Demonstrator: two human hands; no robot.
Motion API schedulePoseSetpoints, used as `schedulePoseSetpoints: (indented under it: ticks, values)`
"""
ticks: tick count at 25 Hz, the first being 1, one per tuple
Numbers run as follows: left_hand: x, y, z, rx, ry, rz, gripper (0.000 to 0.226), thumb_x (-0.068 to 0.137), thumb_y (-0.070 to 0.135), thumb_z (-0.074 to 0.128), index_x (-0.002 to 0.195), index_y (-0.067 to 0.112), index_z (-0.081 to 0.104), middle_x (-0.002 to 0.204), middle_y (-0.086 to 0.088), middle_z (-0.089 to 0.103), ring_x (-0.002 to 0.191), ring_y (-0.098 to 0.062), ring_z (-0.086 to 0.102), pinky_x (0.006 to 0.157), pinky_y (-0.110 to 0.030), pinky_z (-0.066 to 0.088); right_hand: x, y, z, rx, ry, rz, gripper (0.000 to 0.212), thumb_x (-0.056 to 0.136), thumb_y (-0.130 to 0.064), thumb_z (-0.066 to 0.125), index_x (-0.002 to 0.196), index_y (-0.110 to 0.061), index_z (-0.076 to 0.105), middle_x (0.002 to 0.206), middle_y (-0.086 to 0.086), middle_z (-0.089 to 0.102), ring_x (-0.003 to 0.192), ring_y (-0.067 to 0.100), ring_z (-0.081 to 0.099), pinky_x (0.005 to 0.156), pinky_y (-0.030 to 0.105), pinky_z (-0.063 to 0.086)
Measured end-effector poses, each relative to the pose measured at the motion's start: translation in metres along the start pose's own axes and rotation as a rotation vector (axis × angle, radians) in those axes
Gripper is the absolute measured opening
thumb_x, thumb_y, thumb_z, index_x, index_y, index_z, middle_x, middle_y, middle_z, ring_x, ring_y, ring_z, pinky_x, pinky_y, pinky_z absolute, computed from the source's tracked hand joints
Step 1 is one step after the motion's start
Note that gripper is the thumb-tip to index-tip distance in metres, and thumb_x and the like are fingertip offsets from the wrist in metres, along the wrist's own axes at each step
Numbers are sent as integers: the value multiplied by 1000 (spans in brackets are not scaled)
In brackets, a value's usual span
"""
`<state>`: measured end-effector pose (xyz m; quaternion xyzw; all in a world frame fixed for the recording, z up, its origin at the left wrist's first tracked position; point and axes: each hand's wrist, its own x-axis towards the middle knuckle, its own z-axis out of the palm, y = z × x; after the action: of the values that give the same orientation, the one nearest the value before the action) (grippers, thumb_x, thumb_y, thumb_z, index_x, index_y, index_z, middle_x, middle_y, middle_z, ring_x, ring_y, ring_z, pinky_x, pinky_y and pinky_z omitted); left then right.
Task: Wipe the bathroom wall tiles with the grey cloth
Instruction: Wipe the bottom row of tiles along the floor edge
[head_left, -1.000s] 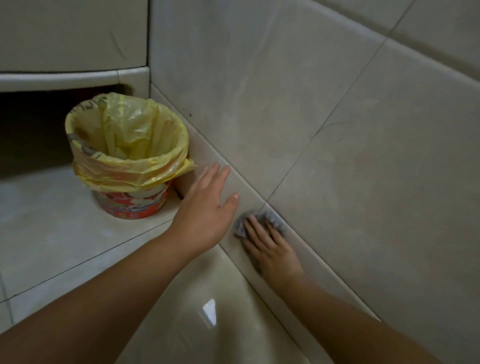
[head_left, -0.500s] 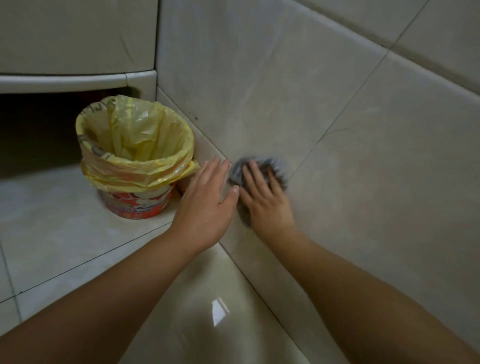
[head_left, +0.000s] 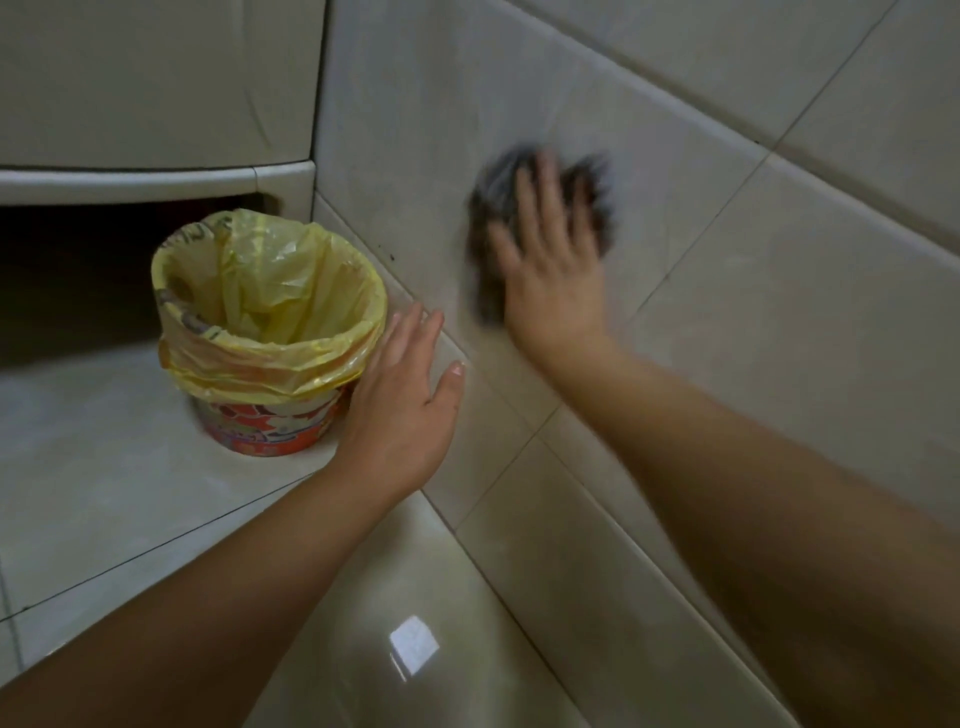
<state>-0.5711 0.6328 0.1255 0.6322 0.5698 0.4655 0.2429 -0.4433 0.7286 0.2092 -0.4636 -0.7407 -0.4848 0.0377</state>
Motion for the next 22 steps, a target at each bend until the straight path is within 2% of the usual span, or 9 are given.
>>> schedulePoseSetpoints:
  ticks: [2,5,8,10,12,14,18,20,22]
  values:
    - [-3,-11,-2,16,-9,-29,56,102,34,42,154,21,25,164,5,13,150,-8,3,120,-25,2,-54,-40,29,-27,-120,-193,55,93,-35,32,143,-15,47,157,19,26,148,36,14,114,52,-8]
    - [-8,-18,-5,20,-40,-49,56,103,35,41,155,23,24,164,8,11,150,-5,0,121,-28,4,-123,-69,43,-52,-405,-484,59,96,-32,22,151,-13,31,160,19,8,148,36,-4,105,52,-31]
    - [-7,-15,-6,20,-59,-35,67,93,46,30,155,21,24,164,6,12,150,-6,1,119,-23,1,-91,-30,13,13,-307,-315,57,88,-29,26,131,-14,61,149,18,41,143,36,29,116,51,-18]
    - [-6,-8,-5,22,-67,-22,62,98,44,33,155,20,24,164,5,13,150,-7,2,118,-22,-1,-38,15,-9,36,-93,-129,50,92,-29,35,132,-12,58,153,22,33,145,40,22,117,53,-8]
    - [-4,-4,-4,10,-60,-14,56,103,34,40,155,20,23,164,4,13,150,-7,1,120,-24,0,8,50,-32,1,-86,26,46,97,-32,41,140,-16,47,160,20,11,148,40,2,117,54,-8]
    - [-2,-3,-5,2,-48,-15,55,103,29,42,154,19,24,164,4,13,151,-9,2,120,-26,2,24,49,-35,-48,-3,100,44,98,-28,38,139,-16,46,161,20,8,148,41,1,117,56,-5]
    - [-5,-22,-12,35,-41,-59,55,103,28,43,154,19,26,164,3,14,151,-10,3,120,-27,4,-23,-21,22,23,67,-142,51,91,-24,29,129,-11,61,151,23,35,143,42,27,117,52,3]
    - [-6,-35,-19,69,-40,-73,55,103,28,43,154,19,26,164,3,14,151,-11,4,118,-24,3,-74,-59,52,-18,-125,-286,62,89,-29,17,139,-17,52,155,18,29,147,36,18,115,50,-7]
    - [-10,-45,-24,102,-56,-69,55,103,28,43,154,19,26,164,3,14,151,-10,3,115,-20,2,-135,-83,69,0,-336,-401,60,91,-34,22,145,-19,45,158,15,20,148,33,7,111,53,-20]
